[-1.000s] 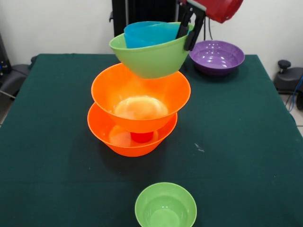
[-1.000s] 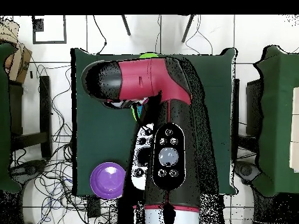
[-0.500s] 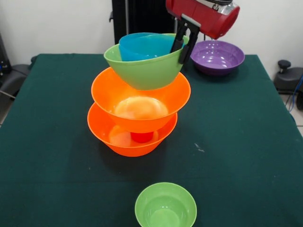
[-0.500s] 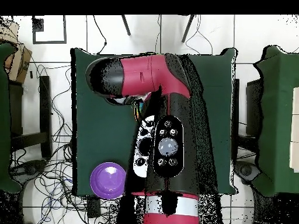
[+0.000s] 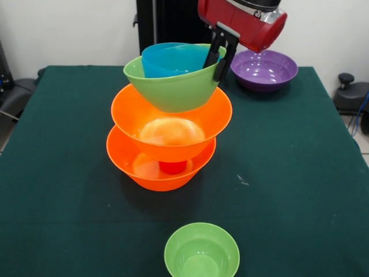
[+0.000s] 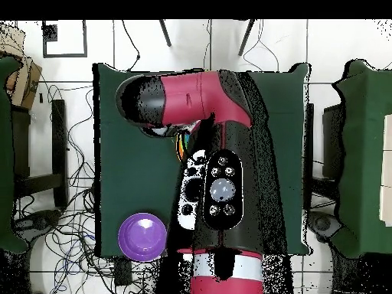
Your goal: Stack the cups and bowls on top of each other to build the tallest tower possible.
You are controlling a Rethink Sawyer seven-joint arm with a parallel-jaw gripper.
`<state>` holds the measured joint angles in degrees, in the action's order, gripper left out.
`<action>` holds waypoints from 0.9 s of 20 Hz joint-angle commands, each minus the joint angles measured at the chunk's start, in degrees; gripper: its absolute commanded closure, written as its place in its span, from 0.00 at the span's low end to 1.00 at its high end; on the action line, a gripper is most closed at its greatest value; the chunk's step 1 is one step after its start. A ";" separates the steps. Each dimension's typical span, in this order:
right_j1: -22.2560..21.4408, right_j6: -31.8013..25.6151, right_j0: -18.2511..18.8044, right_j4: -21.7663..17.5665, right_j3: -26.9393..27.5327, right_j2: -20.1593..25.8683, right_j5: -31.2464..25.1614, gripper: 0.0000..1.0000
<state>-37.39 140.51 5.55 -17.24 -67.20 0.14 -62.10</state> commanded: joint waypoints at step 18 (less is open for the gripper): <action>2.08 -15.68 2.85 -5.82 0.91 4.76 1.64 1.00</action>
<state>-36.44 139.53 7.18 -17.82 -67.19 0.21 -62.10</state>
